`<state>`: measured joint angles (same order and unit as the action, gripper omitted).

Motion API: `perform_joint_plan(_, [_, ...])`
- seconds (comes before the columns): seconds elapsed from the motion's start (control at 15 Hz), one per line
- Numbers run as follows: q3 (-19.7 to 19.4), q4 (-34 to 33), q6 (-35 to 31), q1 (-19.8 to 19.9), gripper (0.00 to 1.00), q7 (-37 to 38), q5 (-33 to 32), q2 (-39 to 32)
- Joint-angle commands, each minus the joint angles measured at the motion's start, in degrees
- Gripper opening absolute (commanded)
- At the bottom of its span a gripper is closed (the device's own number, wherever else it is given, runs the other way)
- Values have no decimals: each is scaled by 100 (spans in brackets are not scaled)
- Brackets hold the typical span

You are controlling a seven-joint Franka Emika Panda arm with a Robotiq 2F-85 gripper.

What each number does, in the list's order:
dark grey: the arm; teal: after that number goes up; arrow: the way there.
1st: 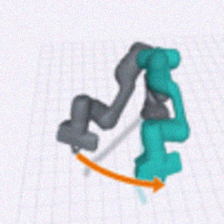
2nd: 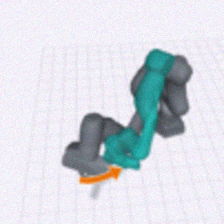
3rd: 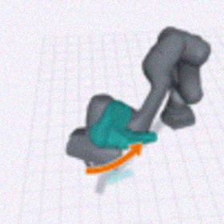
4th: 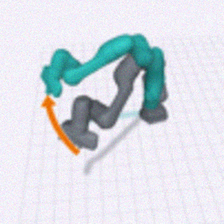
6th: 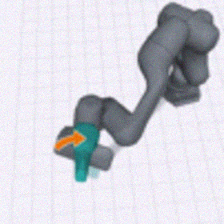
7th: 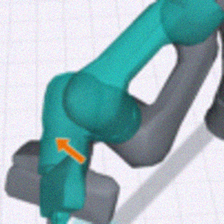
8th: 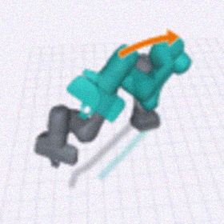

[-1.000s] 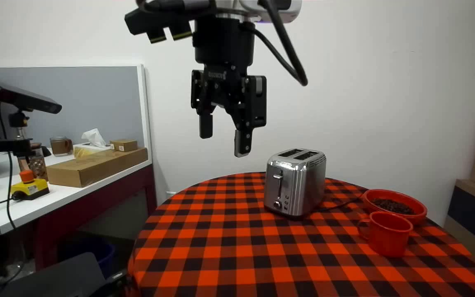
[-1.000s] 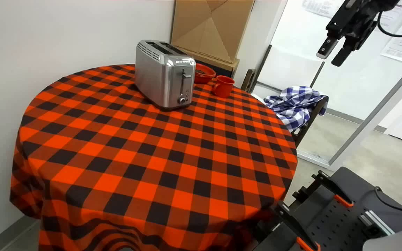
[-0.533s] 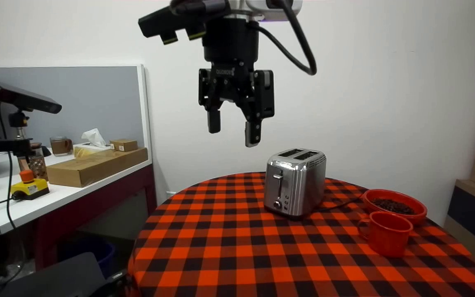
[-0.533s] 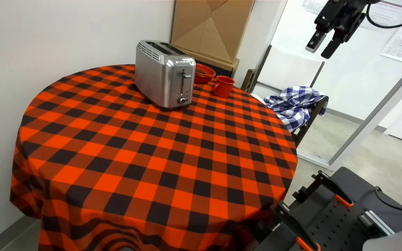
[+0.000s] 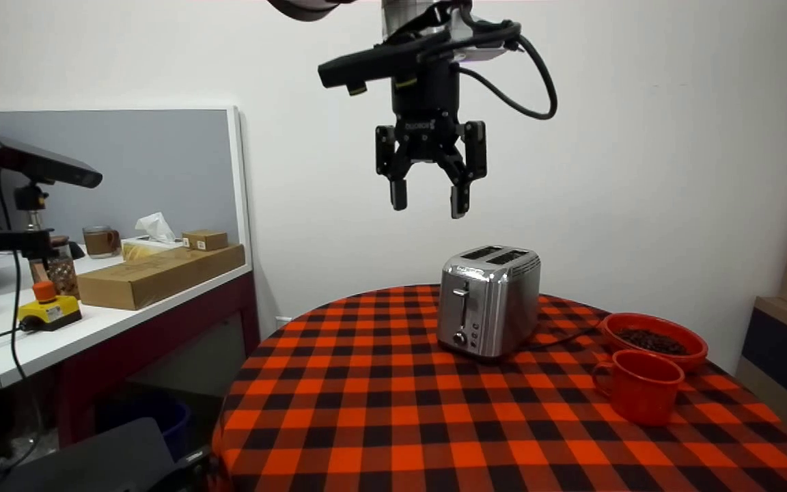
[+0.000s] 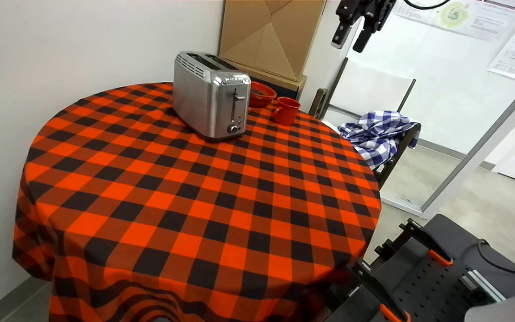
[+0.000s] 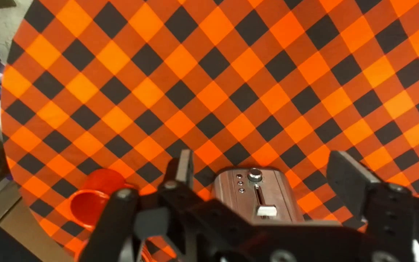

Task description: Turn on the toaster

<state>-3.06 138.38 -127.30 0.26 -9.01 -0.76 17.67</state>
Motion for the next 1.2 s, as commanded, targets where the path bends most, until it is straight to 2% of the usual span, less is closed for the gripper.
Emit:
perform_joint_plan(0.0, [176,-1001,-59,-33,62,22,-263,-1056])
perform_joint_plan(0.27, [369,-1740,-122,-49,30,359,-627,-1922])
perform_joint_plan(0.53, [459,-2126,-791,-193,2,1097,-1344,-2602])
perform_joint_plan(0.87, [333,-2252,-1800,-554,0,2194,-2291,-3149])
perform_joint_plan(1.13, [199,-2397,-2012,-736,0,2551,-2548,-3521])
